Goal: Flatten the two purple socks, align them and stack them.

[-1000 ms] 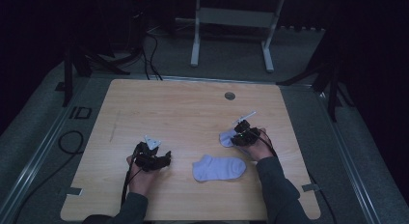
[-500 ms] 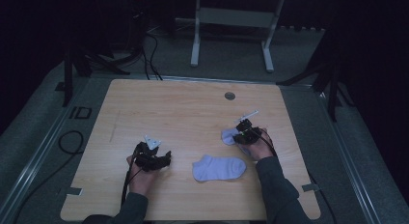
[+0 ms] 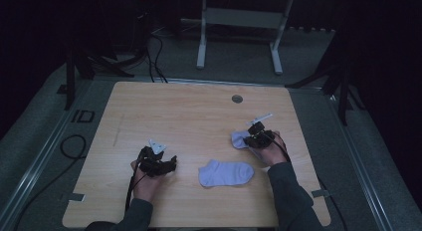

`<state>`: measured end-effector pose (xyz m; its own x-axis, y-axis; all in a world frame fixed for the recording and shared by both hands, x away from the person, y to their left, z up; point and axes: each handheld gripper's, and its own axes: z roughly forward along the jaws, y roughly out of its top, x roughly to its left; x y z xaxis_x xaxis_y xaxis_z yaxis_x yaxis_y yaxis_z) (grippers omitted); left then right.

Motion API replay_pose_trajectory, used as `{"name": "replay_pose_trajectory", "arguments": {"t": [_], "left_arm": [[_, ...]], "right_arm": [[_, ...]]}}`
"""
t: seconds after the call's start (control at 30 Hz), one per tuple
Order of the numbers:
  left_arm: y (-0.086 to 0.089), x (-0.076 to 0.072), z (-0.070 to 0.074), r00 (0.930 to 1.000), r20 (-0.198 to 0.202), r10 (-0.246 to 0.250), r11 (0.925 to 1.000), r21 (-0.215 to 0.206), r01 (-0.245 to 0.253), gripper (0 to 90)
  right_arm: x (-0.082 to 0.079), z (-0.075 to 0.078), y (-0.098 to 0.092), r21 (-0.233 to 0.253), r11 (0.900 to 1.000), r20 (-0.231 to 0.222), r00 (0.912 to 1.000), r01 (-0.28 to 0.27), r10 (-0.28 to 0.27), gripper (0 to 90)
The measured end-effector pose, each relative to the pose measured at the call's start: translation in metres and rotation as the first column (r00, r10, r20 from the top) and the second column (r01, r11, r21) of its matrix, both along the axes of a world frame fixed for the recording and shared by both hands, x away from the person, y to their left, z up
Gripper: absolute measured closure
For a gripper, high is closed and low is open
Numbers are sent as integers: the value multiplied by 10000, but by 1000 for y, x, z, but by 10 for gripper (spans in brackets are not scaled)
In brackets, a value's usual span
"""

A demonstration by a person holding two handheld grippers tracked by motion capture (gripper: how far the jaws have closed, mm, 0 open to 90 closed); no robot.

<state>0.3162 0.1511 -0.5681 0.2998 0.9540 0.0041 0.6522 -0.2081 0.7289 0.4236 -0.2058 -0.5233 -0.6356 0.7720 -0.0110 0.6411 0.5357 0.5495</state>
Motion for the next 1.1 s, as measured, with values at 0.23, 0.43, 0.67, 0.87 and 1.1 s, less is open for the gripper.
{"name": "replay_pose_trajectory", "arguments": {"t": [0.23,0.43,0.67,0.87,1.1], "left_arm": [[0,0,0,10000,-5,-35,10000,14,35,265],[-1,0,0,10000,-19,-86,10000,40,86,265],[-1,0,0,10000,-18,-80,10000,35,80,265],[-1,0,0,10000,-16,-76,10000,34,76,265],[-1,0,0,10000,-12,-86,10000,49,86,265]], "right_arm": [[-3,7,-5,224,9997,114,9999,-41,39,866],[-6,11,-8,310,9995,195,9998,-110,104,866],[-13,21,-12,512,9985,461,9988,-196,172,865],[-22,32,-17,781,9963,686,9972,-362,309,865],[-40,48,-19,1186,9897,1177,9908,-803,663,863]]}}
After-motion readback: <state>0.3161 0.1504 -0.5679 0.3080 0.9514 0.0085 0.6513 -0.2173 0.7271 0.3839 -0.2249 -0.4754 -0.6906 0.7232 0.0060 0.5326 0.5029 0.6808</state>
